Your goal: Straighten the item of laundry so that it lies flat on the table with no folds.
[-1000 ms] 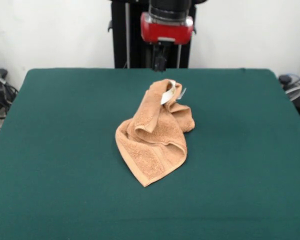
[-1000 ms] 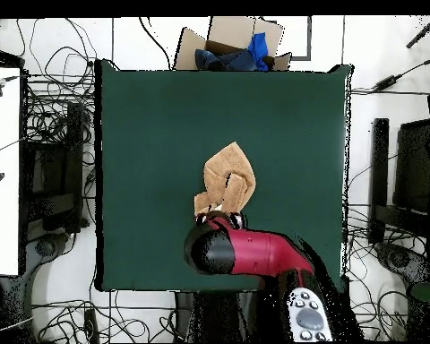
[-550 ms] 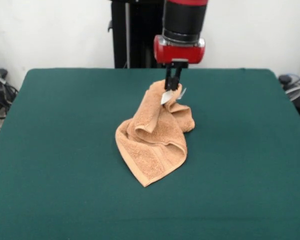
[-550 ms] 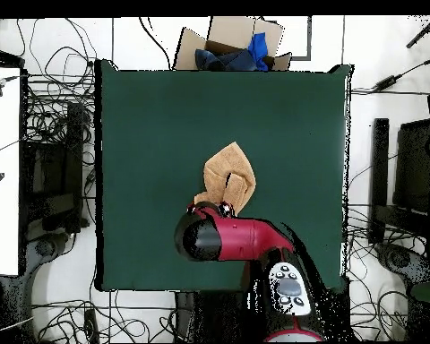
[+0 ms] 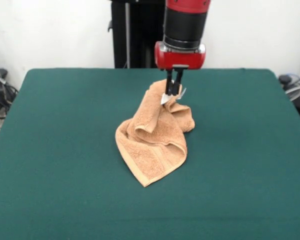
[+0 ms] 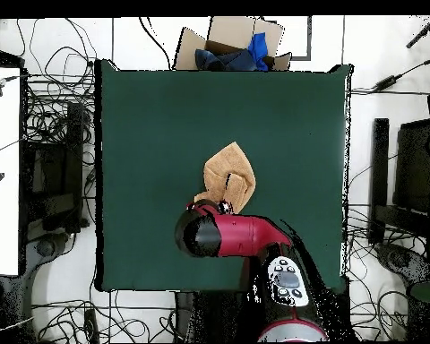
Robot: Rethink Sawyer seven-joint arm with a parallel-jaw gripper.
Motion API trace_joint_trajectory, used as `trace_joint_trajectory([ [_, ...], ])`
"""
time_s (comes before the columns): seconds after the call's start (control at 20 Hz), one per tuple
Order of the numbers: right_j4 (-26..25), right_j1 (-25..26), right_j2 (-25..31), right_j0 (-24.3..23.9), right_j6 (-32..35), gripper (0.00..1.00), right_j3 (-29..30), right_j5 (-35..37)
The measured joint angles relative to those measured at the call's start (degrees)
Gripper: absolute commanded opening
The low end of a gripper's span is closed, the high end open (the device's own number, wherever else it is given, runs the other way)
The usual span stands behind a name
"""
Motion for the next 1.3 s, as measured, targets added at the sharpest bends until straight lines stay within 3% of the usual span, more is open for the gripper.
trace_joint_trajectory([
  [0.25, 0.0, 0.0, 0.0, -0.7, 0.0, 0.0, 0.0, -0.3],
  [0.3, 0.0, 0.0, 0.0, -0.8, 0.0, 1.0, 0.0, -0.4],
  [1.3, 0.0, 3.9, 0.0, -1.9, 0.0, 1.0, -0.3, -5.5],
])
